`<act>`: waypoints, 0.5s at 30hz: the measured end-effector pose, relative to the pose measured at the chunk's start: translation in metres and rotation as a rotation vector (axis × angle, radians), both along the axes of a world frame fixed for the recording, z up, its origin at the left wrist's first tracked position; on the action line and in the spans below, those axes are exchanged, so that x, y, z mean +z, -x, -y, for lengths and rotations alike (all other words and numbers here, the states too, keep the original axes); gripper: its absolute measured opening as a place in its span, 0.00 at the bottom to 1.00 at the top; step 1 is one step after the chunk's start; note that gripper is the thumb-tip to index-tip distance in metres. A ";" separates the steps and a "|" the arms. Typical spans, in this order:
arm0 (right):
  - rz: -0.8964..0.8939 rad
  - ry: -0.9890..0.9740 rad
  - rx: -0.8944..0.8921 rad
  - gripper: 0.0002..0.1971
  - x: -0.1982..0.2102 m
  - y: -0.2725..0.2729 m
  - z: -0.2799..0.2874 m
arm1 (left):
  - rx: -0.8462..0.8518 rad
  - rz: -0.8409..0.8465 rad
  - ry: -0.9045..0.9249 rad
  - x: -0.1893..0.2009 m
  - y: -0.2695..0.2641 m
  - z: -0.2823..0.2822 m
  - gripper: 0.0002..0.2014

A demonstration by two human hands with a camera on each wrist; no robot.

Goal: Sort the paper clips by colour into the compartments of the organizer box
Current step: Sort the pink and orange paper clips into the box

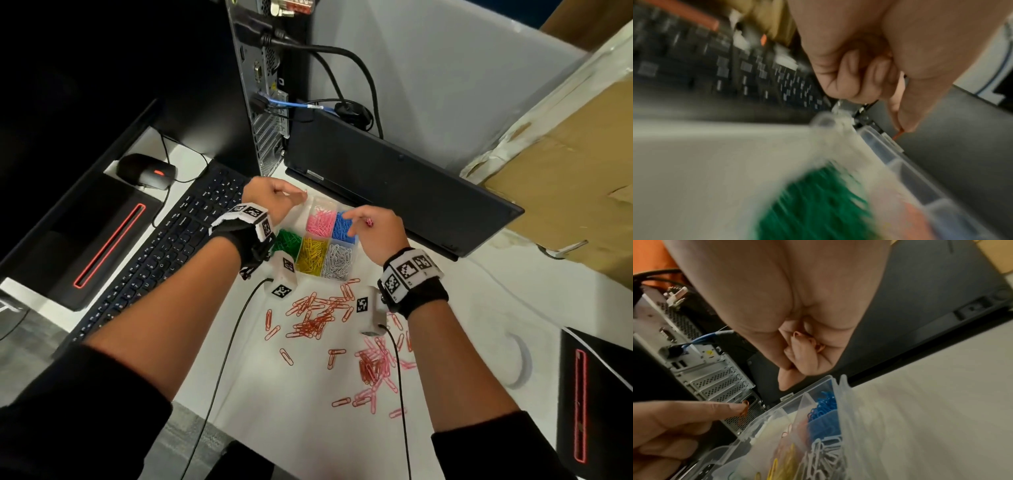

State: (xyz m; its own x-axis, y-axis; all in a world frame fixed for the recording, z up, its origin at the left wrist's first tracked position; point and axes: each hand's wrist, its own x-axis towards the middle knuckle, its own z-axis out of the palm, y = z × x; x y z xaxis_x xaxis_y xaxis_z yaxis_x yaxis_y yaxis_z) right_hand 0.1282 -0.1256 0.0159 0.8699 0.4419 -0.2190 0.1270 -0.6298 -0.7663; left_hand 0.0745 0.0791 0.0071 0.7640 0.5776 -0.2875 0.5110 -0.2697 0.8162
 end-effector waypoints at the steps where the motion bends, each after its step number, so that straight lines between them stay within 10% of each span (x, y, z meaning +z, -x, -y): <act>1: 0.013 0.014 0.013 0.15 0.001 -0.001 -0.007 | -0.023 -0.037 -0.117 0.000 0.001 -0.005 0.05; 6: 0.036 0.099 0.084 0.15 -0.002 -0.009 -0.049 | -0.229 -0.176 -0.322 0.002 0.013 -0.018 0.11; 15: 0.052 0.536 0.225 0.13 0.002 -0.017 -0.098 | -0.203 -0.063 -0.134 0.008 0.058 -0.018 0.02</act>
State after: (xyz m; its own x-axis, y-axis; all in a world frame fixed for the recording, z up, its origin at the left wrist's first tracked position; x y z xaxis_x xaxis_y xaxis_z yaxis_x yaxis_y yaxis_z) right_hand 0.1449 -0.0273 0.0181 0.7829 0.4565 -0.4227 0.3317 -0.8811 -0.3372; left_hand 0.0162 0.0967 0.0147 0.8514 0.4504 -0.2689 0.4837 -0.4758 0.7346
